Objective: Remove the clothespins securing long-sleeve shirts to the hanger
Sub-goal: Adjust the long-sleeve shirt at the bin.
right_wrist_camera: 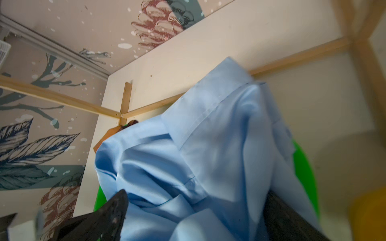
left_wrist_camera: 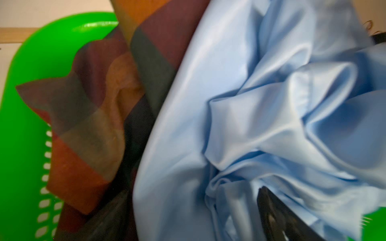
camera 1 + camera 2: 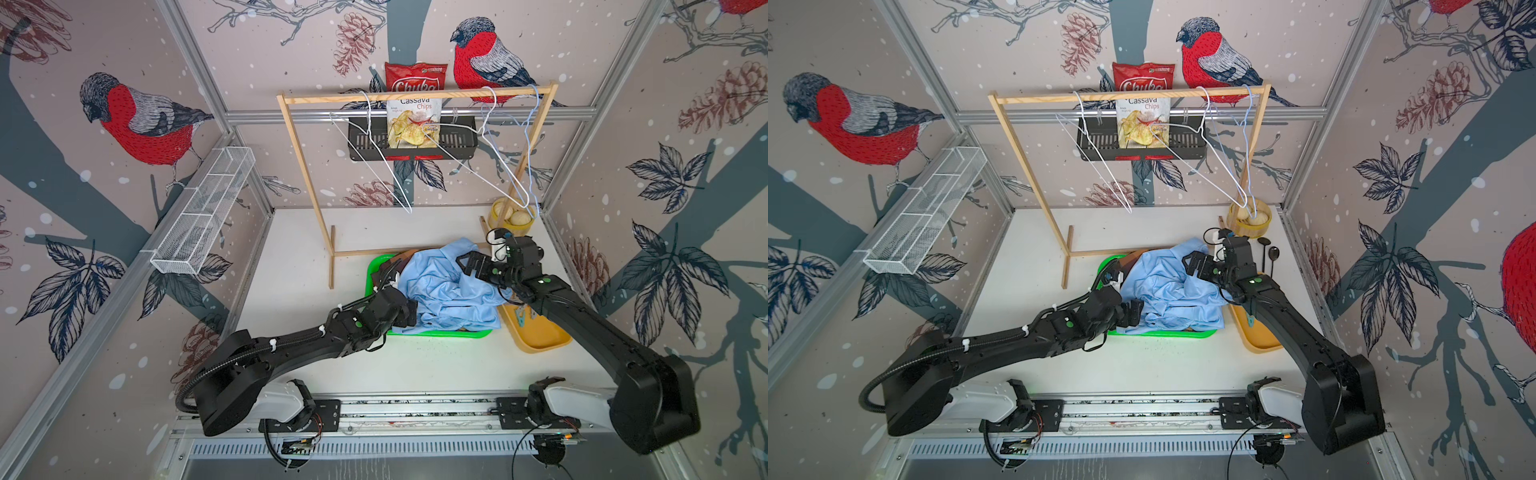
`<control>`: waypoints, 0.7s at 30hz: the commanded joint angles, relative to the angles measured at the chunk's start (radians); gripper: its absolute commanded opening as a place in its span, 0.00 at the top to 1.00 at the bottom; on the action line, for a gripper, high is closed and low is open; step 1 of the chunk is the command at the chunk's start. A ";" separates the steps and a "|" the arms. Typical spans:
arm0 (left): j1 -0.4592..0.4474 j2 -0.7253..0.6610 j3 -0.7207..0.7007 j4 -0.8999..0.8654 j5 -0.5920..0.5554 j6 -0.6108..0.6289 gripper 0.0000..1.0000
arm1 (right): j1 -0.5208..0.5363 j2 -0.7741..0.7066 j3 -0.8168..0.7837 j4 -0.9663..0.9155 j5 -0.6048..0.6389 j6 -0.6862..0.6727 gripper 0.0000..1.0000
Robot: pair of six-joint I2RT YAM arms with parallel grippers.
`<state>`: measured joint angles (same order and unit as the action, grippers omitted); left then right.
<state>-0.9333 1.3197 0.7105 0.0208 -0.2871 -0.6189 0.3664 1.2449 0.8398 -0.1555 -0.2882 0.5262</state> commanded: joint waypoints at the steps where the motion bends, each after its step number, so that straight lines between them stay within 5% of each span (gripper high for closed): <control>1: -0.001 -0.064 0.055 -0.038 0.022 0.050 0.07 | 0.070 0.045 -0.004 0.046 0.043 0.011 0.00; 9: 0.033 -0.173 0.135 -0.117 0.091 0.104 0.04 | 0.183 0.143 -0.071 0.131 0.068 0.035 0.00; 21: 0.372 -0.046 0.177 0.038 0.353 0.088 0.03 | 0.229 0.240 -0.181 0.227 0.010 0.051 0.00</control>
<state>-0.6071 1.2423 0.8776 -0.0196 -0.0307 -0.5022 0.5884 1.4563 0.6750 0.1181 -0.2184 0.5560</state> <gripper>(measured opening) 0.965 0.999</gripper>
